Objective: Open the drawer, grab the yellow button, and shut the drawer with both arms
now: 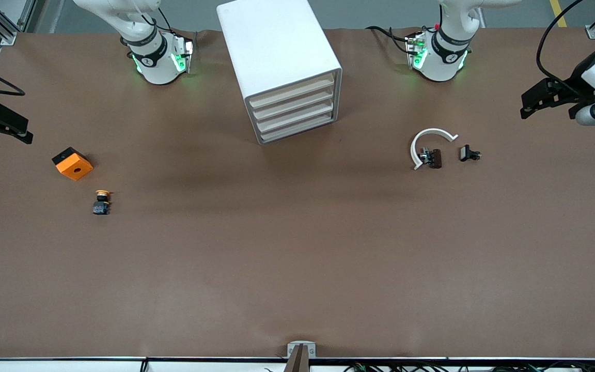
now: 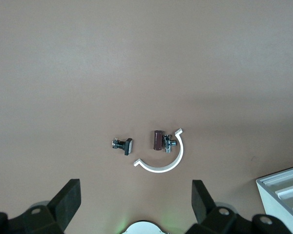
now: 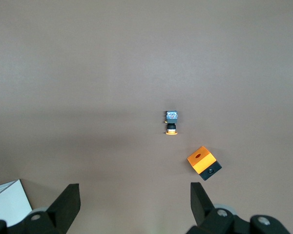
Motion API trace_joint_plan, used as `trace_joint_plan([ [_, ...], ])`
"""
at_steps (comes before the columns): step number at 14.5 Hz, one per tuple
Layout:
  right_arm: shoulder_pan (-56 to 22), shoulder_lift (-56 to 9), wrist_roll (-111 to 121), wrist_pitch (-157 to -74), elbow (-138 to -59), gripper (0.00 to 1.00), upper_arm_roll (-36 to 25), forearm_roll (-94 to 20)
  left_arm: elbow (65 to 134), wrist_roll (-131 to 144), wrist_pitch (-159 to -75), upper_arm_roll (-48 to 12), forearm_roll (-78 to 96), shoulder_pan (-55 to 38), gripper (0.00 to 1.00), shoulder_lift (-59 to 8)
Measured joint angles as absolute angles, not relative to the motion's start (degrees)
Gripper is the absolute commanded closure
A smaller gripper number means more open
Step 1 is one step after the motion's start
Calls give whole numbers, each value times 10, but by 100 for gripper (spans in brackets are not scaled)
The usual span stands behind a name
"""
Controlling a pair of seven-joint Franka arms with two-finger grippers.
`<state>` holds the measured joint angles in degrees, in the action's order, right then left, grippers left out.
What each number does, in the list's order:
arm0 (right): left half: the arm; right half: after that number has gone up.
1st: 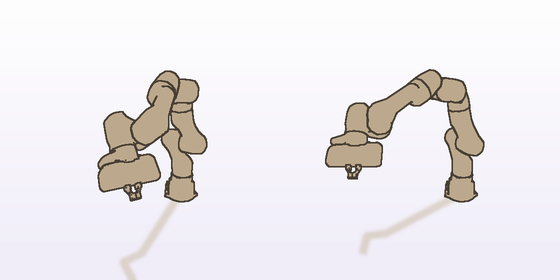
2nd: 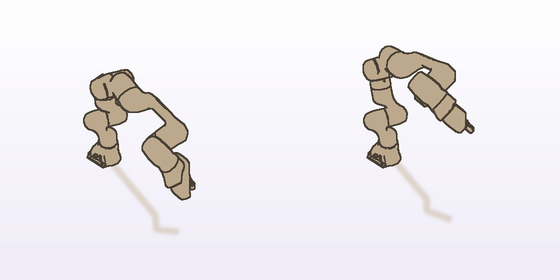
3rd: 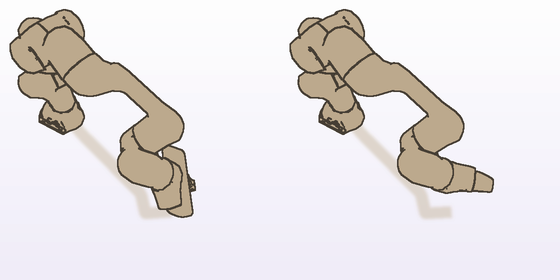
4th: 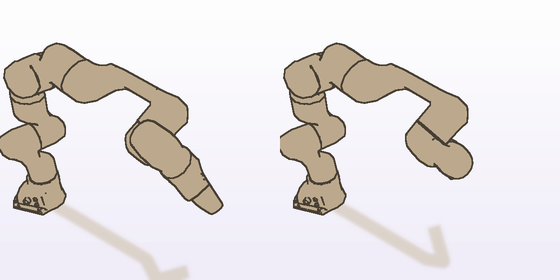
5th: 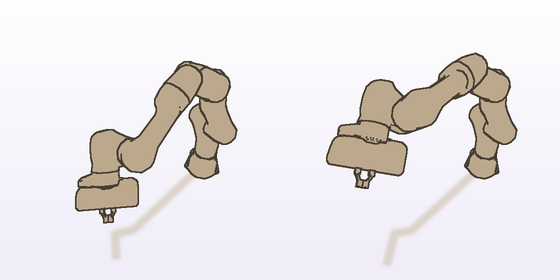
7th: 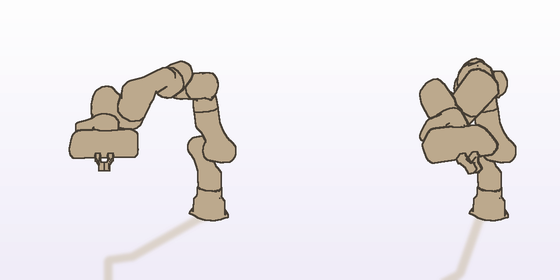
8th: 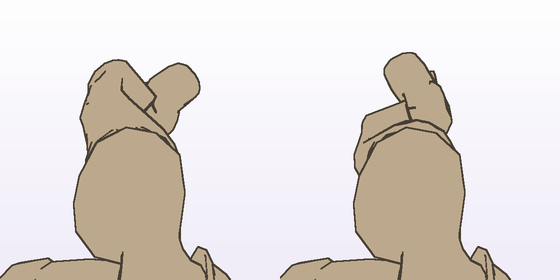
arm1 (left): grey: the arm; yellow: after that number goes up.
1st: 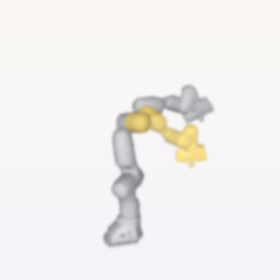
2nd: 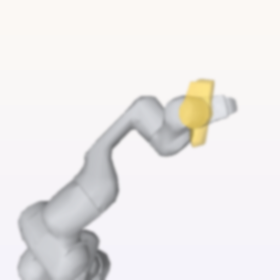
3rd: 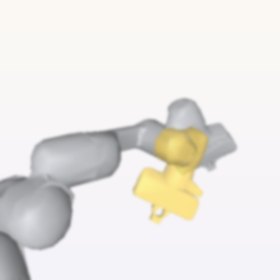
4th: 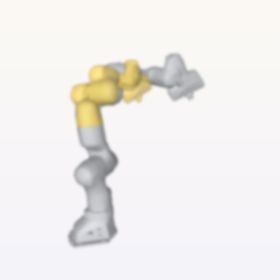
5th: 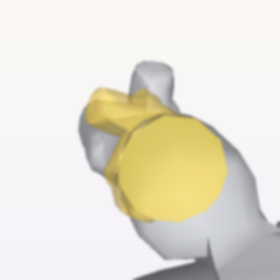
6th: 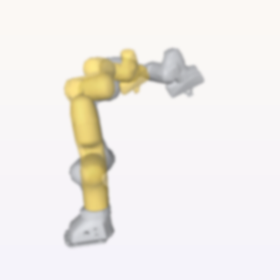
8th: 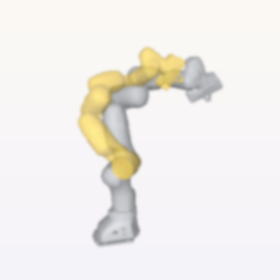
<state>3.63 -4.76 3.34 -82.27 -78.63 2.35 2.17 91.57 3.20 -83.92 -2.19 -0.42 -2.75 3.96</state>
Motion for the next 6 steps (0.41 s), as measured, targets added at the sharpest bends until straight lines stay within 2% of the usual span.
trace_joint_plan([
  [6,37,-48,33,-832,-786,0,23,20,911,32,-836,-22,-4,-28,0,39],
])
